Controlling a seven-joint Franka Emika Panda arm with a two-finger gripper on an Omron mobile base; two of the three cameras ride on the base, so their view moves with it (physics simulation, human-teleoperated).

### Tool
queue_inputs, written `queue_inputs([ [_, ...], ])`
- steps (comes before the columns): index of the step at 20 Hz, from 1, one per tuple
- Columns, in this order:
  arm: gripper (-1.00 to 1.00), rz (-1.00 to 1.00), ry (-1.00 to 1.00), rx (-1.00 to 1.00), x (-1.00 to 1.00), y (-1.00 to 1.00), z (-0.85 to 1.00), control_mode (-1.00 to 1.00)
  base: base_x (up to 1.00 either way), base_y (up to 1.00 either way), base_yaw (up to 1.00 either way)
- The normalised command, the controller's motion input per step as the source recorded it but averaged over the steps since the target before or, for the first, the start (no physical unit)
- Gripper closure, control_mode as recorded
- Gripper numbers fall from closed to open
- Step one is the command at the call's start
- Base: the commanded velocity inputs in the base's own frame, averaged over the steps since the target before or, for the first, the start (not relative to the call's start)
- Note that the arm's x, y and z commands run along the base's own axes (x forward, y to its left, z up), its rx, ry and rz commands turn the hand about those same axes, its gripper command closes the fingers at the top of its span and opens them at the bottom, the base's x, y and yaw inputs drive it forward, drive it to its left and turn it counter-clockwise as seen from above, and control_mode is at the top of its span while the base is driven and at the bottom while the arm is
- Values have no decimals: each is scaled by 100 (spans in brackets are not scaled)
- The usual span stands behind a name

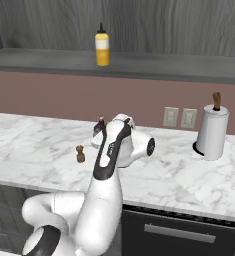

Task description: There are various items on the counter. Only move the condiments/shakers into the cabinet.

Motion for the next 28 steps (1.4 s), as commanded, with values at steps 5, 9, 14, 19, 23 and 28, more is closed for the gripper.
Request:
queue_inputs([
  [5, 100, -21, -26, -27, -45, 100, 100, -100, 0, 0, 0],
  [9, 100, -31, -11, -30, -33, 100, 100, -100, 0, 0, 0],
  [14, 100, -29, 6, -12, -40, 87, 100, -100, 0, 0, 0],
  [19, 100, -36, 26, 0, -6, 35, 100, -100, 0, 0, 0],
  [23, 100, -22, 30, 15, 0, -1, 100, -100, 0, 0, 0],
  [28, 100, -21, 31, 10, 0, -10, 100, -100, 0, 0, 0],
])
